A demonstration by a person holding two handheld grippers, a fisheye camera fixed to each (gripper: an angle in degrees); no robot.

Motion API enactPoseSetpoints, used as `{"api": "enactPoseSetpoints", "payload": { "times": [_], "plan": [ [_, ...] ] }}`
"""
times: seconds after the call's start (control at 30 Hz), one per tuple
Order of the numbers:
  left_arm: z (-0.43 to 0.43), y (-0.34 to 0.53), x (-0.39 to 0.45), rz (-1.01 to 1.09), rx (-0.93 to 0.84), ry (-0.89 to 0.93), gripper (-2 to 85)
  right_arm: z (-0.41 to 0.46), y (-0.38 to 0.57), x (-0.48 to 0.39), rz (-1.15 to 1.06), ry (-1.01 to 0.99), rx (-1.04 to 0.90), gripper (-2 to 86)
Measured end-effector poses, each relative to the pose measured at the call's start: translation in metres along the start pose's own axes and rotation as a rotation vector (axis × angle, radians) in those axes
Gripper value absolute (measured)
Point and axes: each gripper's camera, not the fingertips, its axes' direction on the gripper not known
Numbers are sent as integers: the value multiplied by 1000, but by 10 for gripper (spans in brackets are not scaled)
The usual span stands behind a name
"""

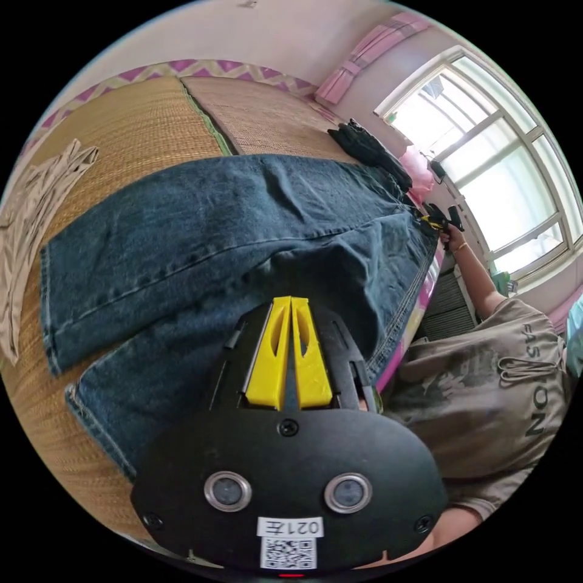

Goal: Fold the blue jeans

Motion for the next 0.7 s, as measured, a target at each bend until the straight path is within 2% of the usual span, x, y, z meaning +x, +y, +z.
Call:
{"api": "enactPoseSetpoints", "payload": {
  "times": [0.13,0.23,0.3,0.37,0.47,0.57,0.7],
  "plan": [
    [-51,72,17,-15,118,-71,3,-13,53,-60,-163,58,94,71],
    [-83,134,25,-76,246,-43,43,-8,108,-106,-224,259,152,68],
    [-98,175,26,-145,342,18,58,-10,157,-125,-173,378,280,50],
    [-109,228,27,-258,466,88,62,-9,192,-125,-113,325,340,54],
    [-110,273,39,-344,511,119,44,10,229,-119,-54,174,331,68],
    [-107,299,59,-418,524,100,3,35,248,-118,14,185,332,61],
    [-108,320,75,-531,586,153,3,50,258,-122,87,153,435,18]
  ]
}}
